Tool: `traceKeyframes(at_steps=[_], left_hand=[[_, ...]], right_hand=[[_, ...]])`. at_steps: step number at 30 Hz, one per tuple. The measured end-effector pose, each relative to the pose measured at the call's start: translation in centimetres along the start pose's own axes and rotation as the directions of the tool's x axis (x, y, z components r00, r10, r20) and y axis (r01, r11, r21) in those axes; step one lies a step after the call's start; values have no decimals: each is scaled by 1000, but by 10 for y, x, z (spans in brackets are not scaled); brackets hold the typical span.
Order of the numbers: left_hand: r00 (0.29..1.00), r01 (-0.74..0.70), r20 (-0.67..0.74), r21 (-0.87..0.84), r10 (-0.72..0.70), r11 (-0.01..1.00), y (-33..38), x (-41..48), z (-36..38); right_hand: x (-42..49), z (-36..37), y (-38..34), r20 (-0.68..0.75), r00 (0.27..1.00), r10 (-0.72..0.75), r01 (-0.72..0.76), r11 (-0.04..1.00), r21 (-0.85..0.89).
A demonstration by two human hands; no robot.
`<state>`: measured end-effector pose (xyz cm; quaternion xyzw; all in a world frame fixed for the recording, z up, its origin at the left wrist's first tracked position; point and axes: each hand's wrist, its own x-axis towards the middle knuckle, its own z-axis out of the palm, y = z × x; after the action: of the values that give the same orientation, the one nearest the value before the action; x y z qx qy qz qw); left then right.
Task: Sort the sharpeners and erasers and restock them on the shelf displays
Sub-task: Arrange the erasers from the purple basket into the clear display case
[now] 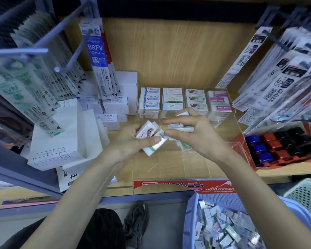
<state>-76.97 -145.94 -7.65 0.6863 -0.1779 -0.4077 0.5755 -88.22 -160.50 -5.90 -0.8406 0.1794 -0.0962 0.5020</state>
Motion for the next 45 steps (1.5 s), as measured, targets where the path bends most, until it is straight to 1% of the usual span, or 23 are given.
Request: traceKeyframes(at_steps=[3, 5, 7, 9, 11, 14, 16, 17, 18, 20, 21, 22, 24, 26, 28, 29, 32, 34, 36, 38, 40, 42, 45], left_hand=[[997, -66, -21, 156, 70, 986, 0, 1, 2], [994, -104, 43, 190, 98, 976, 1, 1, 5], [989, -125, 106, 250, 101, 960, 1, 1, 9], [990, -123, 100, 327, 95, 937, 0, 2, 9], [993, -118, 46, 369, 108, 922, -1, 5, 6], [982, -160, -52, 295, 183, 942, -2, 9, 0], [970, -202, -83, 235, 226, 951, -3, 10, -3], [969, -207, -89, 206, 229, 956, -4, 10, -3], [971, -202, -94, 174, 221, 964, -5, 11, -3], [975, -179, -114, 125, 193, 976, -7, 12, -3], [976, -163, -130, 110, 177, 980, -8, 13, -4], [977, -147, -143, 95, 159, 985, -8, 14, -4], [979, -122, -152, 77, 132, 990, -9, 15, -4], [983, -101, -146, 84, 113, 991, -10, 15, -3], [980, -89, -170, 94, 104, 992, -10, 15, -2], [974, -93, -199, 102, 112, 990, -10, 16, -2], [931, -150, -316, 126, 183, 981, -9, 18, -8], [905, -190, -372, 79, 206, 979, -8, 18, -12], [904, -188, -390, -1, 172, 982, -6, 17, -14], [931, -160, -344, -80, 124, 984, -4, 16, -14], [954, -138, -279, -75, 112, 988, -4, 14, -12], [954, -159, -255, 16, 158, 987, -2, 13, -10], [946, -241, -201, 88, 254, 967, 1, 8, -6]], right_hand=[[2, -2, 2, 46, 999, -19, 21, 998, -65], [3, -3, 2, 97, 994, -41, 54, 989, -140], [5, -2, 3, 115, 992, -57, 76, 983, -165], [7, 1, 2, 98, 995, -22, 33, 994, -106], [10, 3, 4, 70, 996, 56, -57, 998, 16], [16, 4, 9, -4, 981, 196, -191, 962, 196], [20, 6, 8, -12, 971, 240, -231, 943, 240], [21, 8, 7, -18, 971, 238, -229, 949, 218], [22, 10, 7, -47, 975, 215, -206, 967, 148], [22, 13, 9, -112, 989, 95, -110, 985, -136], [21, 14, 10, -105, 994, 27, -54, 963, -266], [20, 15, 12, -84, 996, -25, -5, 938, -347], [18, 14, 15, -60, 994, -89, 55, 900, -433], [17, 14, 19, -55, 985, -165, 107, 827, -553], [18, 16, 22, -57, 978, -202, 124, 775, -620], [18, 18, 23, -76, 978, -196, 107, 774, -623], [23, 19, 23, -160, 981, -109, 6, 843, -538], [27, 20, 21, -150, 986, -67, -18, 864, -504], [30, 22, 19, -95, 995, -40, -15, 854, -519], [31, 24, 20, -88, 996, -12, -32, 877, -479], [28, 24, 24, -150, 989, 2, -52, 941, -333], [20, 22, 26, -187, 981, 50, -78, 986, -145], [7, 17, 29, -205, 973, 110, -98, 993, 68]])
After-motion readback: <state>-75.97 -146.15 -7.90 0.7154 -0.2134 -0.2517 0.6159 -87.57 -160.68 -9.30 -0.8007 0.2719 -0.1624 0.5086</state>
